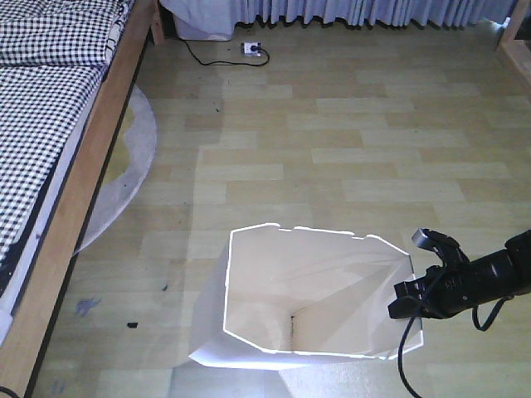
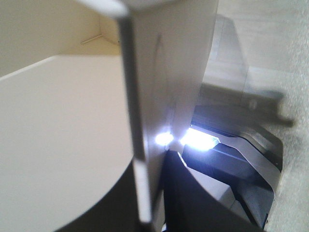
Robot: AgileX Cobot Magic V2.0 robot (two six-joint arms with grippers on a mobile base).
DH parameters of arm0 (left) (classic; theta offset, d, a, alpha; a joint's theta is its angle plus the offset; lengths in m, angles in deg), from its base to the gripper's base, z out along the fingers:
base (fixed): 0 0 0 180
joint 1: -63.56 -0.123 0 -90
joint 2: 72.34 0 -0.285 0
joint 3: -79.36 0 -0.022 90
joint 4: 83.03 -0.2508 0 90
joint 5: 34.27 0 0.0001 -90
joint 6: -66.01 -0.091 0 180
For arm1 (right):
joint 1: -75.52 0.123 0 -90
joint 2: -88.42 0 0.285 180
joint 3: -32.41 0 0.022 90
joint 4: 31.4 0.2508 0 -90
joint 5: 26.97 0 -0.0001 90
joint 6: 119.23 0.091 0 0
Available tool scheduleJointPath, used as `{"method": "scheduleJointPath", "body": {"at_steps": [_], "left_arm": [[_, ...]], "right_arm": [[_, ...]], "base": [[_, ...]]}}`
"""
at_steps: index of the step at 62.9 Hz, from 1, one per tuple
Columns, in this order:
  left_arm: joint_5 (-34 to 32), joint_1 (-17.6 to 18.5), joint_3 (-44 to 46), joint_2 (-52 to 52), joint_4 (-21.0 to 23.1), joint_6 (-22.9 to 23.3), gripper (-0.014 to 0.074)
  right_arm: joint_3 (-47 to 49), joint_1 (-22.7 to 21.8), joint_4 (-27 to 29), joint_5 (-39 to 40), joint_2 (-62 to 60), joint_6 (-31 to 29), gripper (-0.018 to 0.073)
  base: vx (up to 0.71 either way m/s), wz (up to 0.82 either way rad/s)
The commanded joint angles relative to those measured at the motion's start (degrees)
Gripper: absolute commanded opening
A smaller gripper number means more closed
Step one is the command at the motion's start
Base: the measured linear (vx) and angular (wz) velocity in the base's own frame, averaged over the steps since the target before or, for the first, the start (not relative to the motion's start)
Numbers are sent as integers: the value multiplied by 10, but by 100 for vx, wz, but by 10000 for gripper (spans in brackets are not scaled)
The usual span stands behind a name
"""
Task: Move trash bin to bedside with robot
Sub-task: 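Carry the bin toward the curtains beside the bed head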
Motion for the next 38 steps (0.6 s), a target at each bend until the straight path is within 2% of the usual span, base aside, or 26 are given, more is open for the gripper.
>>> {"method": "scheduleJointPath", "body": {"at_steps": [1, 38], "left_arm": [[-42, 4, -7, 4, 5, 8, -6], [-42, 4, -7, 4, 5, 8, -6]], "right_arm": [[5, -1, 26, -150, -38, -11, -5], [5, -1, 26, -150, -38, -11, -5]], "base": [[30, 5], [28, 1]]}}
